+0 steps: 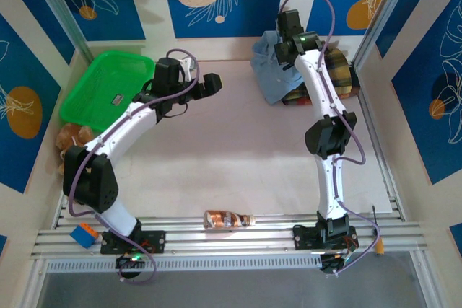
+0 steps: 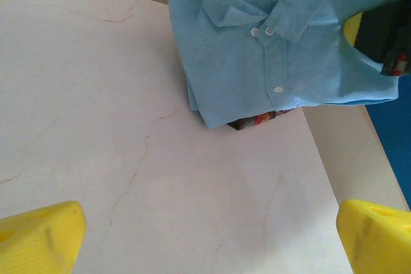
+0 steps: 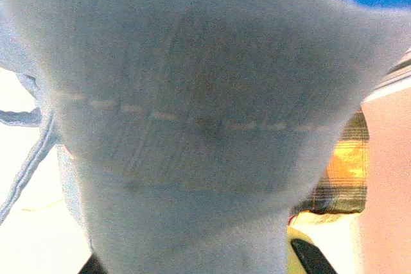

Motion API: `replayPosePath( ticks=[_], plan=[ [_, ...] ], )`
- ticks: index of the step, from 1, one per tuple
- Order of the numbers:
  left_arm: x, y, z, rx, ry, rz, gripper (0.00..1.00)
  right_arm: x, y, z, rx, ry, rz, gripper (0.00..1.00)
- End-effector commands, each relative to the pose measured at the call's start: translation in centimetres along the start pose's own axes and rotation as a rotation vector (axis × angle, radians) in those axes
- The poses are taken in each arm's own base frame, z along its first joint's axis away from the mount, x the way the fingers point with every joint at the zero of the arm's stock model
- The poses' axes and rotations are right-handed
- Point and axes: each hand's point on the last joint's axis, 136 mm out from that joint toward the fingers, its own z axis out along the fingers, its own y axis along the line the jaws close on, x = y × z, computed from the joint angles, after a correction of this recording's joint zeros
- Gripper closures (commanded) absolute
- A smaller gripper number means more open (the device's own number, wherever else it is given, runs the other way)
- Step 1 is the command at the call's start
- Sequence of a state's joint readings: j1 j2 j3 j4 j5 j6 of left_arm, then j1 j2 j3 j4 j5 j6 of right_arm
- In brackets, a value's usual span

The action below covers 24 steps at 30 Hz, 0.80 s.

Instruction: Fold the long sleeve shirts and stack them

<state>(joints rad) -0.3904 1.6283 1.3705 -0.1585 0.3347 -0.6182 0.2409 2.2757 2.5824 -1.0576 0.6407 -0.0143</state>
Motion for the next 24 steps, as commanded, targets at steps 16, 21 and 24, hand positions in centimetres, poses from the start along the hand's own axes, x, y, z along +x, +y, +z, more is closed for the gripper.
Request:
replayPosePath(
  ticks=[16, 21, 24],
  plan=[
    [-0.1, 0.6, -2.0, -0.041, -0.012, 0.031, 0.00, -0.3, -6.4, -0.8, -0.061, -0.021, 0.224, 1.00],
    [0.2, 1.0, -2.5, -0.072, 0.012, 0.037, 0.00, 0.4, -7.7, 2.6, -0.049, -0.002, 0.229, 1.00],
    [0.2, 1.3, -3.2, -0.097, 0.024, 0.044, 0.00, 1.1, -8.6, 5.0, -0.050, 0.017, 0.251, 1.00]
  ],
)
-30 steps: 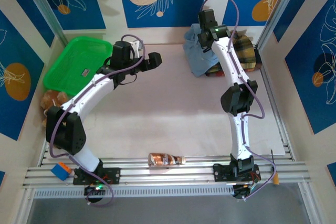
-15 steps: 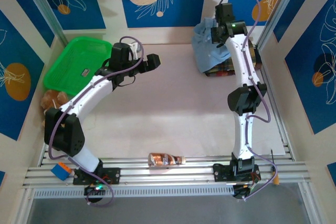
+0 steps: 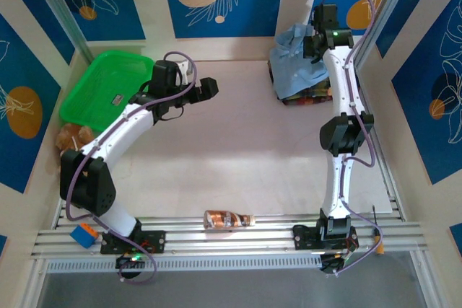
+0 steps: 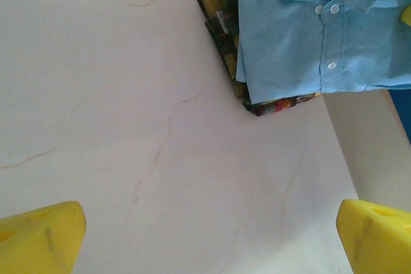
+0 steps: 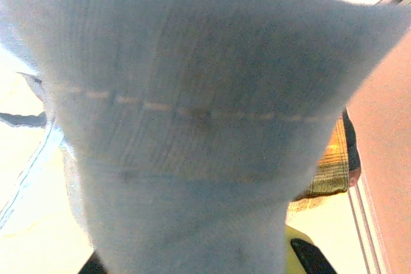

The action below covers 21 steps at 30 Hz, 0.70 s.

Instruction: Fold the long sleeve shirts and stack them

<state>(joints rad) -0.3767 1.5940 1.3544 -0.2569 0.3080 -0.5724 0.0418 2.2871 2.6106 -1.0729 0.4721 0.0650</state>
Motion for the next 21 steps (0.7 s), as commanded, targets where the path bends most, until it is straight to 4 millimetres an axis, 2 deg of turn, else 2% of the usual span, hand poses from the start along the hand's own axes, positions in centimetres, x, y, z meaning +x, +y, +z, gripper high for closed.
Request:
replayPosePath(
  ticks=[1, 5, 10, 11, 15, 16, 20, 21],
  plan=[
    [-0.9, 0.0, -2.2, -0.037, -0.014, 0.035, 0.00, -0.6, -1.1, 3.0, -0.018, -0.021, 0.037, 1.00],
    [-0.8, 0.4, -3.3, -0.078, 0.001, 0.044, 0.00, 0.1, -2.6, 6.0, -0.022, 0.002, 0.066, 1.00],
    [-0.1, 1.4, -4.4, -0.140, 0.026, 0.044, 0.00, 1.5, -5.7, 10.0, 0.023, 0.027, 0.098, 0.90],
    [0.0, 1.6, -4.7, -0.154, 0.029, 0.042, 0.00, 1.6, -6.4, 10.5, 0.034, 0.028, 0.111, 0.84],
    [0.4, 2.3, -6.1, -0.196, 0.026, 0.037, 0.00, 1.8, -9.4, 11.8, 0.067, 0.013, 0.165, 0.42],
    [0.4, 2.4, -6.4, -0.203, 0.025, 0.037, 0.00, 1.9, -10.2, 11.8, 0.067, 0.015, 0.182, 0.35],
    [0.9, 3.1, -7.7, -0.230, 0.013, 0.021, 0.00, 2.6, -12.8, 10.9, 0.102, 0.035, 0.239, 0.11],
    [1.0, 3.2, -8.0, -0.232, 0.007, 0.015, 0.00, 2.7, -13.4, 10.5, 0.097, 0.040, 0.258, 0.09]
  ],
)
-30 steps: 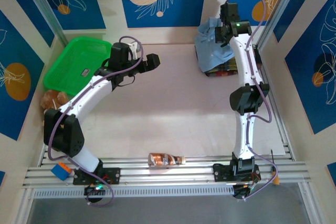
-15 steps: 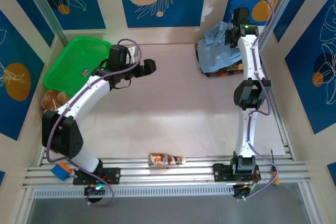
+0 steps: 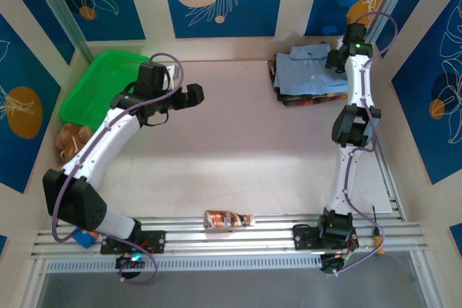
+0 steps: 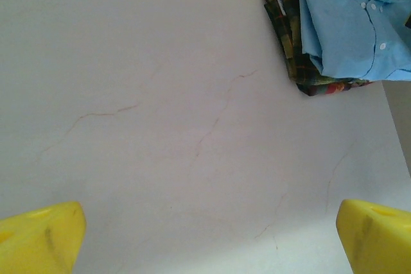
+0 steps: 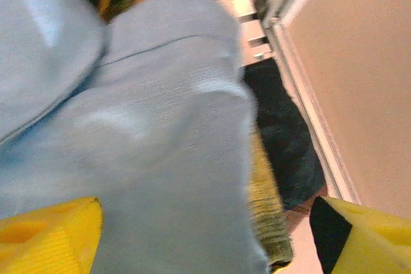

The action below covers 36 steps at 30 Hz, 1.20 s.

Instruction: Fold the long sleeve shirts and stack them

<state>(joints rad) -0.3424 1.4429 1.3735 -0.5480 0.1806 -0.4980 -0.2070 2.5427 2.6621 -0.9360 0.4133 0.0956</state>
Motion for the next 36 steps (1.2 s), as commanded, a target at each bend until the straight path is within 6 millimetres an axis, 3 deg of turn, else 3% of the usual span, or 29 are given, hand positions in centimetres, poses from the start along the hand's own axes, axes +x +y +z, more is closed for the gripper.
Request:
replayPosePath(
  ticks=[1, 6, 10, 13, 16, 18, 23, 25, 28, 33, 36],
  plan=[
    [0.5, 1.6, -1.7, -0.047, -0.018, -0.014, 0.00, -1.9, -1.6, -2.9, -0.021, -0.048, 0.065, 0.07],
    [1.3, 3.4, -3.1, -0.078, -0.065, -0.062, 0.00, -1.8, -1.9, -6.4, -0.070, -0.037, 0.105, 0.01],
    [1.8, 5.8, -5.1, -0.147, -0.156, -0.095, 0.00, -0.9, 0.3, -10.5, -0.193, -0.022, 0.117, 0.01],
    [2.5, 8.3, -6.9, -0.227, -0.231, -0.105, 0.00, 1.1, 2.7, -13.6, -0.281, 0.004, 0.099, 0.01],
    [3.5, 12.1, -8.8, -0.363, -0.320, -0.115, 0.00, 4.9, 5.1, -16.2, -0.346, 0.041, 0.064, 0.01],
    [4.4, 14.6, -9.6, -0.436, -0.368, -0.124, 0.00, 8.6, 6.3, -17.2, -0.361, 0.074, 0.032, 0.01],
    [6.9, 19.4, -9.6, -0.595, -0.362, -0.055, 0.00, 17.0, 8.3, -22.5, -0.471, 0.029, 0.022, 0.01],
    [7.3, 20.6, -9.3, -0.653, -0.355, 0.027, 0.00, 20.4, 7.8, -23.5, -0.460, -0.023, 0.002, 0.01],
    [7.5, 21.7, -8.7, -0.692, -0.389, 0.140, 0.00, 23.1, 6.5, -24.6, -0.454, -0.124, -0.009, 0.01],
    [7.6, 21.9, -7.1, -0.657, -0.464, 0.246, 0.00, 24.0, 5.6, -25.3, -0.479, -0.396, -0.051, 0.01],
    [7.6, 21.7, -5.6, -0.602, -0.487, 0.271, 0.00, 24.6, 4.6, -23.9, -0.431, -0.402, -0.013, 0.01]
  ],
)
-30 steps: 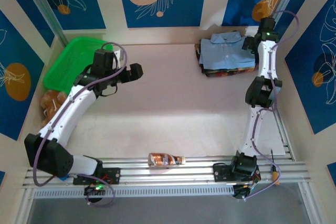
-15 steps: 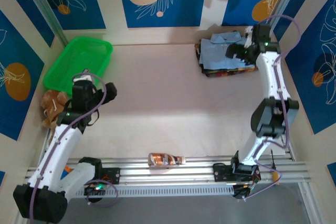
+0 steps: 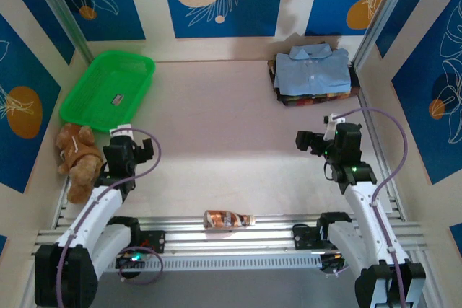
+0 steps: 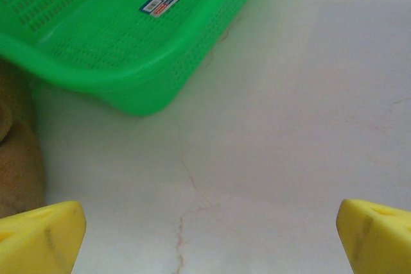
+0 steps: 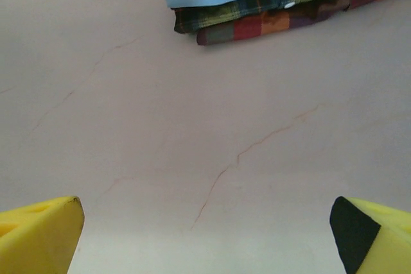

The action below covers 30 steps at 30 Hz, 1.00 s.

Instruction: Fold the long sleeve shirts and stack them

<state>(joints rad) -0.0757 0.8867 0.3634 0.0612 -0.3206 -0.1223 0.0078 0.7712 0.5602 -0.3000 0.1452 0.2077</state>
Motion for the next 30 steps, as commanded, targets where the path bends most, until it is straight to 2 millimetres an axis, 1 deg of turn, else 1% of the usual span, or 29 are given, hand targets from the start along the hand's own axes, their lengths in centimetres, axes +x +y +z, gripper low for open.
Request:
replayPosePath(
  ticks=[1, 2, 4, 6, 8, 11, 14, 15, 17, 18, 19, 20, 22, 25, 26, 28, 30],
  plan=[
    [-3.1, -1.4, 0.8, 0.075, -0.169, 0.031, 0.00, -2.4, -1.2, 0.8, 0.041, -0.138, -0.002, 0.01],
    [-3.1, -2.0, 1.1, 0.100, -0.186, 0.033, 0.00, -2.2, -1.5, 1.1, 0.043, -0.142, 0.009, 0.01],
    [-2.9, -2.8, 2.3, 0.131, -0.205, 0.037, 0.00, -2.5, -0.7, 1.6, -0.028, -0.204, -0.019, 0.01],
    [-2.6, -3.8, 3.2, 0.174, -0.213, 0.048, 0.00, -3.3, -1.0, 2.1, -0.025, -0.288, -0.028, 0.01],
    [-2.3, -5.0, 3.8, 0.232, -0.231, 0.064, 0.00, -3.3, -1.8, 3.3, 0.004, -0.310, -0.026, 0.01],
    [-3.1, -6.3, 4.2, 0.289, -0.283, 0.093, 0.00, -3.0, -2.2, 5.3, -0.010, -0.339, -0.016, 0.01],
    [-3.0, -6.6, 5.2, 0.289, -0.303, 0.117, 0.00, -2.7, -2.8, 7.1, 0.025, -0.351, -0.035, 0.01],
    [-2.5, -6.9, 5.7, 0.302, -0.293, 0.124, 0.00, -2.8, -3.2, 7.5, 0.036, -0.361, -0.019, 0.01],
    [-1.8, -7.8, 6.4, 0.339, -0.279, 0.147, 0.00, -2.5, -3.4, 8.5, 0.025, -0.340, -0.008, 0.01],
    [-1.5, -8.0, 6.9, 0.342, -0.273, 0.151, 0.00, -2.2, -3.1, 8.9, 0.026, -0.337, -0.026, 0.01],
    [-1.7, -7.8, 7.3, 0.331, -0.271, 0.146, 0.00, -2.0, -2.8, 9.2, 0.031, -0.342, -0.048, 0.01],
    [-1.4, -7.7, 7.4, 0.326, -0.242, 0.141, 0.00, -1.9, -2.7, 9.4, 0.032, -0.340, -0.058, 0.01],
    [-1.6, -7.8, 7.5, 0.331, -0.251, 0.142, 0.00, -1.4, -2.4, 10.0, 0.020, -0.335, -0.071, 0.01],
    [-1.5, -7.9, 8.0, 0.330, -0.216, 0.145, 0.00, -0.5, -3.1, 11.7, 0.054, -0.310, -0.065, 0.01],
    [-1.4, -7.9, 8.2, 0.327, -0.193, 0.142, 0.00, -0.7, -3.0, 12.2, 0.047, -0.303, -0.070, 0.01],
    [-1.5, -7.7, 8.3, 0.327, -0.195, 0.131, 0.00, -0.5, -2.4, 13.2, 0.046, -0.227, -0.097, 0.01],
    [-1.6, -7.6, 8.3, 0.324, -0.195, 0.130, 0.00, -0.6, -2.4, 13.2, 0.047, -0.227, -0.097, 0.01]
  ],
)
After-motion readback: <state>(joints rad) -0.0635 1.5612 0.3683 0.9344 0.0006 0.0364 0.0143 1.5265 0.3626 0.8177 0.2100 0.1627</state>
